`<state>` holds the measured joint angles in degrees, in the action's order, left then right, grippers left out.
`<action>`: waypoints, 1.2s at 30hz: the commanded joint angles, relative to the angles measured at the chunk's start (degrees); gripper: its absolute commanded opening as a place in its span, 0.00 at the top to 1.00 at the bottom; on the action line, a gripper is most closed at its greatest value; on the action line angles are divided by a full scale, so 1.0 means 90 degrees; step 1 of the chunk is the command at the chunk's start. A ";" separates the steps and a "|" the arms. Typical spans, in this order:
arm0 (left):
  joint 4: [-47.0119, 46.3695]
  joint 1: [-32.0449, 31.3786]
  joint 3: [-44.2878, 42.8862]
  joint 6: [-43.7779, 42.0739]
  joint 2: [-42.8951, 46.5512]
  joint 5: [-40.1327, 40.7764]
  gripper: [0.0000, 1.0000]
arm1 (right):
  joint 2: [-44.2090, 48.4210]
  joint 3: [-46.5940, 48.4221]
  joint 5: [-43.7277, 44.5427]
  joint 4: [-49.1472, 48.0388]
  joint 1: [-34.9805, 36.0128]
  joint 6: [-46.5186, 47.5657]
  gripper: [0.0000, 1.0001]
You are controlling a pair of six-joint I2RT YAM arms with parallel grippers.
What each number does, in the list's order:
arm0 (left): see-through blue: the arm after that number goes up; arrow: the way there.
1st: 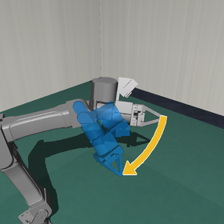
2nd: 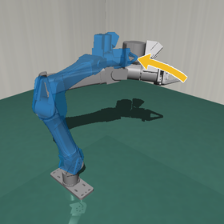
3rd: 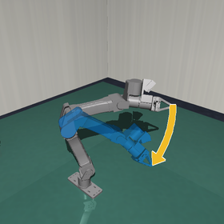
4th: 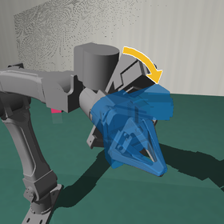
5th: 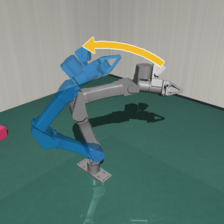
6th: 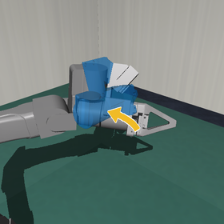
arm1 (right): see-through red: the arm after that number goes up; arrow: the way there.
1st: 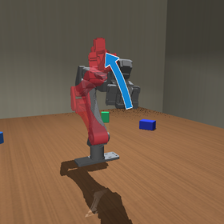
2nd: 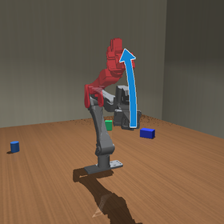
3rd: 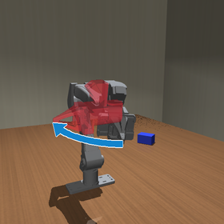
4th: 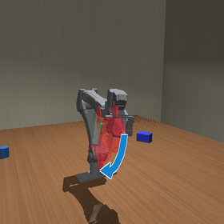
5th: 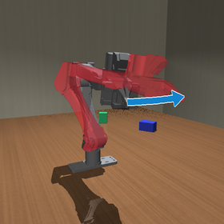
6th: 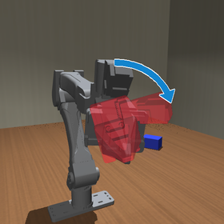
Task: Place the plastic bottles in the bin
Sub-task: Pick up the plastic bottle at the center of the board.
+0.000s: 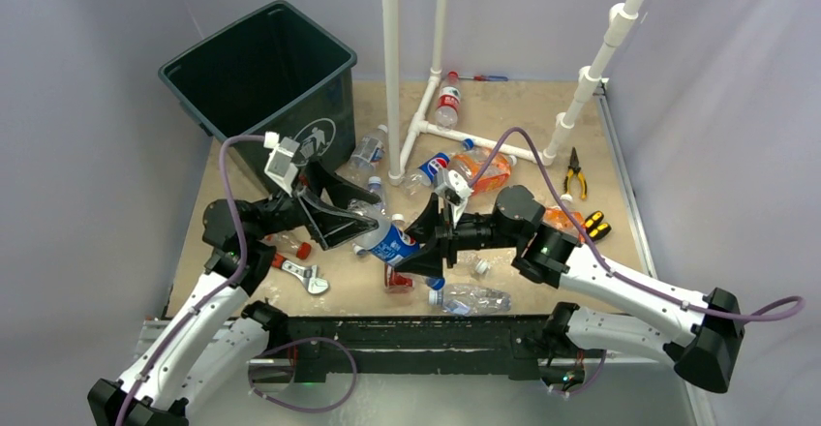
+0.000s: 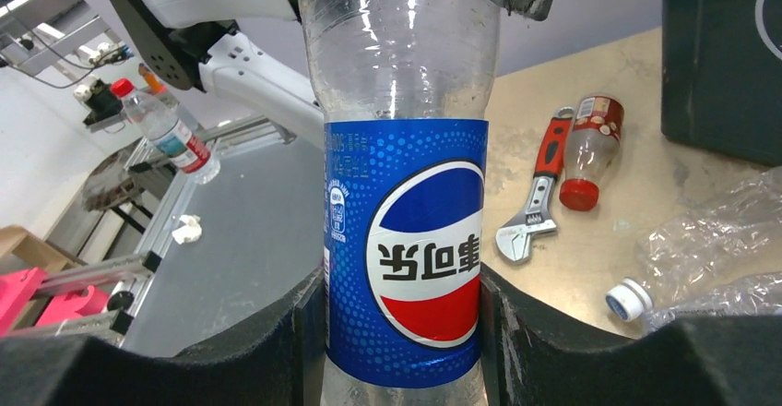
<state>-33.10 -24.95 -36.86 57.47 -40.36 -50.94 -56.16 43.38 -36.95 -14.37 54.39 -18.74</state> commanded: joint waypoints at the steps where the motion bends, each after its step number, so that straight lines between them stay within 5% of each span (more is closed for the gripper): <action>1: 0.0080 -0.0044 -0.0301 -0.0169 0.0117 -0.0121 0.34 | 0.0072 0.0414 0.0097 -0.0062 0.0050 0.0215 0.57; 4: 0.0332 -0.0049 -0.0357 -0.0330 0.0119 -0.0151 0.32 | 0.0078 0.0453 0.0207 0.0004 0.0050 0.0217 0.58; 7: 0.0472 -0.0050 -0.0345 -0.0403 0.0149 -0.0194 0.19 | 0.0087 0.0469 0.0384 0.0034 0.0050 0.0236 0.58; 11: 0.0481 -0.0050 -0.0275 -0.0405 0.0266 -0.0190 0.18 | 0.0149 0.0438 0.0726 -0.0045 0.0050 0.0224 0.58; 21: 0.0479 -0.0050 -0.0316 -0.0422 0.0299 -0.0172 0.60 | 0.0072 0.0324 0.0692 -0.0247 0.0045 0.0064 0.56; 22: 0.0497 -0.0050 -0.0334 -0.0451 0.0309 -0.0152 0.64 | 0.0077 0.0338 0.0669 -0.0207 0.0050 0.0043 0.51; 26: 0.0687 -0.0050 -0.0447 -0.0690 0.0384 0.0171 0.79 | 0.0215 0.0396 0.0599 -0.0004 0.0050 -0.0109 0.04; 30: 0.0905 -0.0050 -0.0771 -0.0922 0.0423 0.0999 1.00 | 0.0904 0.0118 0.1040 -0.0119 0.0050 -0.0378 0.01; 36: -0.0128 -0.0050 -0.1021 -0.0297 0.0325 0.2331 1.00 | 0.2465 -0.0676 0.2275 -0.1199 0.0050 -0.1101 0.01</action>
<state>-26.13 -25.65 -43.03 52.40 -37.50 -42.26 -41.78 41.39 -24.86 -15.81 54.78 -23.05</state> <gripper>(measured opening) 0.625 0.987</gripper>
